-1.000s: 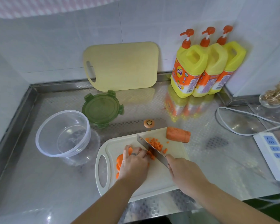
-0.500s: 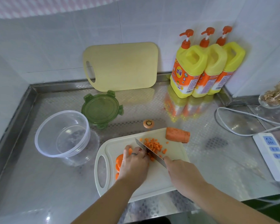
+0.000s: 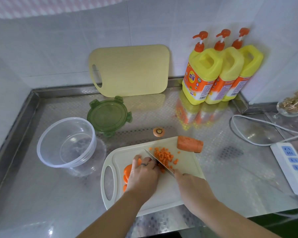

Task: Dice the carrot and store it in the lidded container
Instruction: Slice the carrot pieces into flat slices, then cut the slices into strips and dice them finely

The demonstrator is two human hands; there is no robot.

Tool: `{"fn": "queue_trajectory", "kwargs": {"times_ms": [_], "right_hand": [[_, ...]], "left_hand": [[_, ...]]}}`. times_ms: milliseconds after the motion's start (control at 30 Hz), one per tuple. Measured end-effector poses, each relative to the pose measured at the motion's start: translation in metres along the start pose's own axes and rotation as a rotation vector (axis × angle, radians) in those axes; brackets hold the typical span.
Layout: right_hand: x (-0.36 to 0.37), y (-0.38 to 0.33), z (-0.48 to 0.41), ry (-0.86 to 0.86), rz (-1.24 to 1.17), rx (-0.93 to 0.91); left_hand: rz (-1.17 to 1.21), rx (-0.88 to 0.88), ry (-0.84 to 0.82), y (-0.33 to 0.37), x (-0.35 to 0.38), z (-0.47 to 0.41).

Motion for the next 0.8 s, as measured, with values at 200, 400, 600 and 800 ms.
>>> {"fn": "queue_trajectory", "kwargs": {"times_ms": [200, 400, 600, 800], "right_hand": [[-0.012, 0.025, -0.001, 0.111, -0.224, 0.043], [-0.023, 0.034, 0.004, 0.159, -0.489, 0.103], [-0.021, 0.036, 0.013, 0.107, -0.746, 0.167], [-0.029, 0.037, 0.022, 0.142, -0.807, 0.154]], "left_hand": [[-0.054, -0.062, -0.099, -0.005, 0.001, -0.004], [0.305, -0.091, 0.102, -0.022, -0.032, -0.005], [0.015, 0.068, 0.107, 0.01, -0.016, 0.013], [-0.041, 0.014, 0.015, 0.022, 0.009, 0.008]]}}
Point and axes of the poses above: each hand's wrist, its own z-axis away from the middle knuckle, its own x-axis out of the palm, y = z × x, the point moved 9 cm from there along -z, towards the middle knuckle, and after that the axes turned 15 degrees about -x, right-handed, at the moved point
